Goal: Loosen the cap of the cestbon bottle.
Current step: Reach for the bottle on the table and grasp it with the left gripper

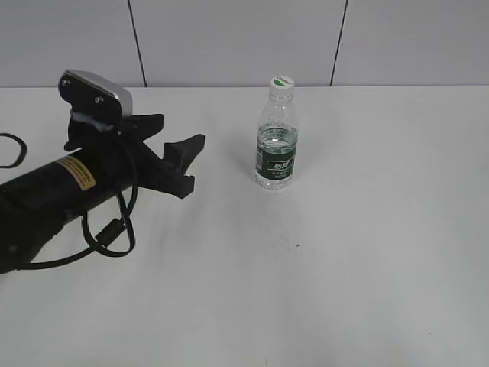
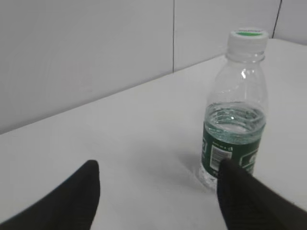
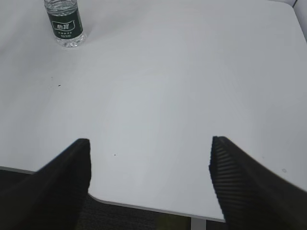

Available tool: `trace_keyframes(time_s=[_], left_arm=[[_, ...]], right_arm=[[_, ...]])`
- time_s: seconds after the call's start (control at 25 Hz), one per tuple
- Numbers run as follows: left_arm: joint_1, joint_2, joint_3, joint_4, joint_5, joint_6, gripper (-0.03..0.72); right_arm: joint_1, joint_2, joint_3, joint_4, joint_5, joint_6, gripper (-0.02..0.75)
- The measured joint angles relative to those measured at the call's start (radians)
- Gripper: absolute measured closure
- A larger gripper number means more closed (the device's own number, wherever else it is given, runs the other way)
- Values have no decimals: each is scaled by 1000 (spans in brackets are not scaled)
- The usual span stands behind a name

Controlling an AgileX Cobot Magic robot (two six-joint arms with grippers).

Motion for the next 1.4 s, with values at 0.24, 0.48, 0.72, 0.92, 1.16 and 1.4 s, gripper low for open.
trace_keyframes(time_s=[0.24, 0.48, 0.72, 0.92, 1.16, 1.4], left_arm=[[1, 137, -1, 25, -237, -3, 221], [5, 222, -37, 68, -276, -5, 221], [5, 325, -138, 231, -277, -53, 221], [5, 382, -242, 278, -277, -57, 221], [5, 395, -260, 318, -278, -59, 221], [5, 399, -261, 327, -279, -59, 160]], right_arm=[[0, 0, 0, 0, 0, 0, 150], [0, 0, 0, 0, 0, 0, 150], [0, 0, 0, 0, 0, 0, 150], [0, 0, 0, 0, 0, 0, 150], [0, 0, 0, 0, 0, 0, 150], [0, 0, 0, 0, 0, 0, 150]])
